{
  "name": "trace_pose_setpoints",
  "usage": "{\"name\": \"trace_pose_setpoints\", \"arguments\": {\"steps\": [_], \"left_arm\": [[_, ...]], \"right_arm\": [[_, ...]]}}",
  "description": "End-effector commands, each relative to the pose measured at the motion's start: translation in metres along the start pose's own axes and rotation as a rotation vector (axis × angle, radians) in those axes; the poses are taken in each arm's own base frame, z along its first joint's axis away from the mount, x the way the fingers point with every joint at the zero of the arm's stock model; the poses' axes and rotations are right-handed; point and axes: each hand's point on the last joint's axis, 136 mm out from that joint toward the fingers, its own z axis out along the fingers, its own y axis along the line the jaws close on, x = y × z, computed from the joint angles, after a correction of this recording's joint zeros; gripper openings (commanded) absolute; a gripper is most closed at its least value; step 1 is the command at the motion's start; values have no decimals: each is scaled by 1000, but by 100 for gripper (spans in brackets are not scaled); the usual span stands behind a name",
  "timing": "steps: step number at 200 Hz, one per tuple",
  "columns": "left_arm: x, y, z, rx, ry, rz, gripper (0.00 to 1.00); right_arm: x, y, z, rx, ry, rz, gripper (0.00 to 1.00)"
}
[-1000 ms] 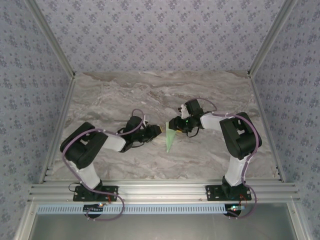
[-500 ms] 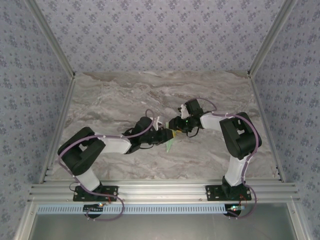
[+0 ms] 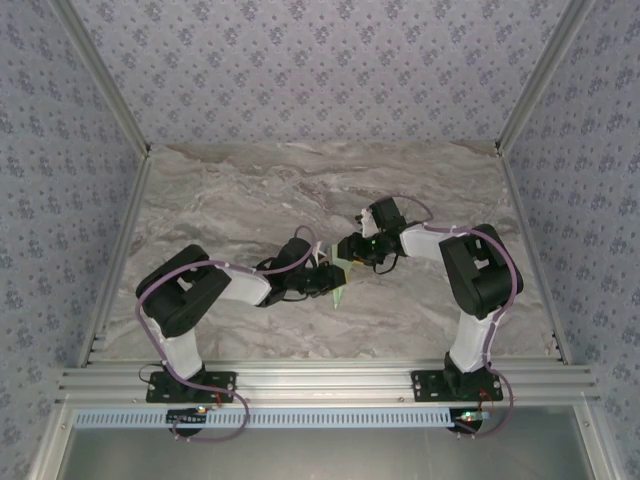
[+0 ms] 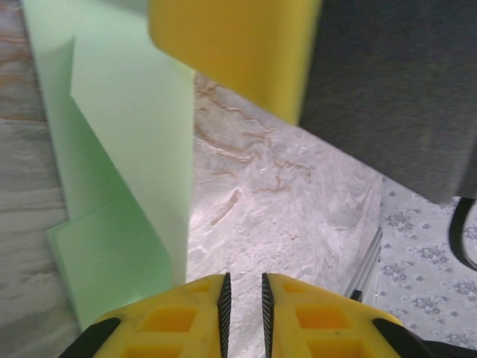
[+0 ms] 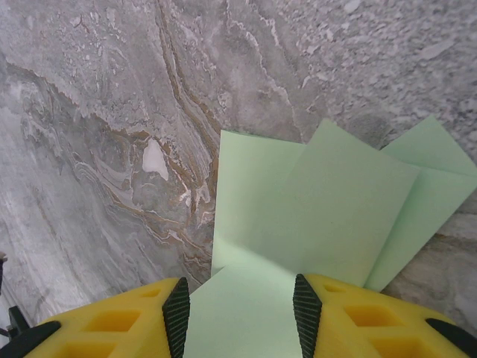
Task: Fold a paper plane with a square sheet of paper (fold left side to right side)
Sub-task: Fold the wing for the fifth time at the center of the table.
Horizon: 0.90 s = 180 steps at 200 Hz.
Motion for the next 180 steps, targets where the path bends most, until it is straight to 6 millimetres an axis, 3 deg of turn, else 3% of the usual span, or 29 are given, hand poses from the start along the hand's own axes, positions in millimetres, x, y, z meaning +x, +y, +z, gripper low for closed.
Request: {"name": "trace_pose_setpoints", "arguments": {"steps": [1, 96, 148, 180], "left_arm": [[1, 14, 3, -60, 0, 5, 19], [6, 40, 5, -156, 15, -21, 16], [14, 73, 6, -268, 23, -90, 7], [18, 87, 2, -325, 18, -124, 1]], "right_arm": [[21, -26, 6, 103, 73, 42, 45], [14, -16, 2, 81, 54, 19, 45], [-4, 10, -21, 26, -33, -40, 40], [1, 17, -38, 20, -66, -65, 30]]}}
